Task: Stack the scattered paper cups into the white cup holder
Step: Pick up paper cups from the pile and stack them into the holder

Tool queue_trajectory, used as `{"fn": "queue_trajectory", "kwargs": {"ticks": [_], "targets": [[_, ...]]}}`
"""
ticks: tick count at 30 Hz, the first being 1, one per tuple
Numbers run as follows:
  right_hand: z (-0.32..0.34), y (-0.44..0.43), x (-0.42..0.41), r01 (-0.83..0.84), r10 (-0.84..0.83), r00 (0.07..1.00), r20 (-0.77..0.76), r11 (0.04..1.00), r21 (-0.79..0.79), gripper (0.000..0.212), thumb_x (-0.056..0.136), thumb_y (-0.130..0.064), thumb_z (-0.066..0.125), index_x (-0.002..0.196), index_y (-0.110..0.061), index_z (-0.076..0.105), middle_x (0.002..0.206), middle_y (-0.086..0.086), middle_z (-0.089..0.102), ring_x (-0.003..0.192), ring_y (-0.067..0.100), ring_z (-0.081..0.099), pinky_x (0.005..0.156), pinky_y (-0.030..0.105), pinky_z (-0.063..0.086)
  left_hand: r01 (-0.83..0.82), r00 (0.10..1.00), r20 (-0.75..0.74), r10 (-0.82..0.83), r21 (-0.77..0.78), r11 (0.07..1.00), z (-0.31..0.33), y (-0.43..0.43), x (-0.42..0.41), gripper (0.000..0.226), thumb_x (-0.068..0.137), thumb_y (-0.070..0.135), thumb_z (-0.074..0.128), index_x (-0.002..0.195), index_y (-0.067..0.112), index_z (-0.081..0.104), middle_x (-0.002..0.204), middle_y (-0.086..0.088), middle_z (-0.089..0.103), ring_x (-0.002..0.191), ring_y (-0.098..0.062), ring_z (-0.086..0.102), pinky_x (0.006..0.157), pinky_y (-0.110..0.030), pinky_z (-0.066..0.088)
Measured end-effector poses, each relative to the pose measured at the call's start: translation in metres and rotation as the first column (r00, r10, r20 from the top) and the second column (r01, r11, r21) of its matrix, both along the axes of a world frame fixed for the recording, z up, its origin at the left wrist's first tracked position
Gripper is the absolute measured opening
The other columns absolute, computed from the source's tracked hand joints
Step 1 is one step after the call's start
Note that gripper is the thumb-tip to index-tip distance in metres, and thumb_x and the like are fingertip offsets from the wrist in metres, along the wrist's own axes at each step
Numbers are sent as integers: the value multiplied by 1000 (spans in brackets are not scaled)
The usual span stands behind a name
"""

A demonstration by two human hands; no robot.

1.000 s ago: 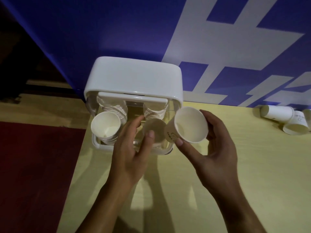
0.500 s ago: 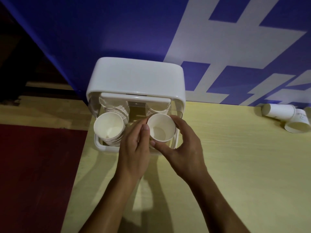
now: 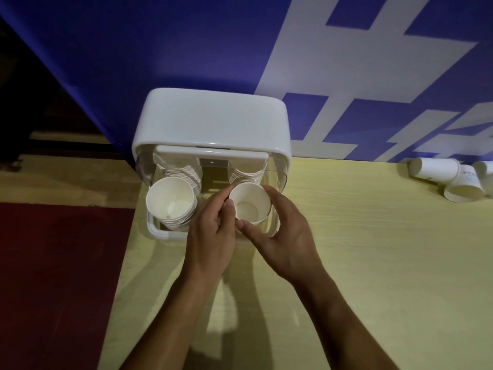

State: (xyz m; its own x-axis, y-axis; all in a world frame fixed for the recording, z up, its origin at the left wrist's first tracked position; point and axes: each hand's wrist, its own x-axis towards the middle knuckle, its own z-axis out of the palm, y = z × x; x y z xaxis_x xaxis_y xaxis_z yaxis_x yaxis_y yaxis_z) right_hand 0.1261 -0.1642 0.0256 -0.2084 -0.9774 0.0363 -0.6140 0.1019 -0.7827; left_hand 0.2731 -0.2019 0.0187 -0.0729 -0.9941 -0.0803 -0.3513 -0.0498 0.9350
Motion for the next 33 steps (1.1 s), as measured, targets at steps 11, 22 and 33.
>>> {"fn": "queue_trajectory", "kwargs": {"ticks": [11, 22, 33], "targets": [[10, 51, -41, 175, -176, 984, 2, 982, 64, 73, 90, -62, 68, 152, -29, 47, 143, -14, 60, 131, -2, 53, 106, 13, 40, -14, 994, 100, 46, -298, 954, 40, 48, -6, 40, 102, 36, 52, 136, 17, 65, 137, 6, 64, 127, -6, 58, 106, -15, 41], [2, 158, -277, 596, -621, 766, 166, 783, 176, 41, 96, -36, 71, 135, -25, 65, 114, -22, 71, 102, -8, 67, 85, 14, 53, 496, 858, 230, -460, -137, 857, 17, 46, -315, 42, 102, 40, 61, 142, 26, 59, 143, 7, 59, 123, -8, 57, 93, -27, 52], [-24, 205, -474, 622, -664, 728, 171, 744, 245, 37, 96, -33, 71, 132, -30, 65, 115, -23, 70, 97, -11, 66, 76, 5, 49, 32, 928, 353, -118, 239, 970, -67, 56, -588, 93, 75, 78, 70, 138, 13, 51, 142, -10, 53, 131, -32, 46, 105, -47, 39]]}}
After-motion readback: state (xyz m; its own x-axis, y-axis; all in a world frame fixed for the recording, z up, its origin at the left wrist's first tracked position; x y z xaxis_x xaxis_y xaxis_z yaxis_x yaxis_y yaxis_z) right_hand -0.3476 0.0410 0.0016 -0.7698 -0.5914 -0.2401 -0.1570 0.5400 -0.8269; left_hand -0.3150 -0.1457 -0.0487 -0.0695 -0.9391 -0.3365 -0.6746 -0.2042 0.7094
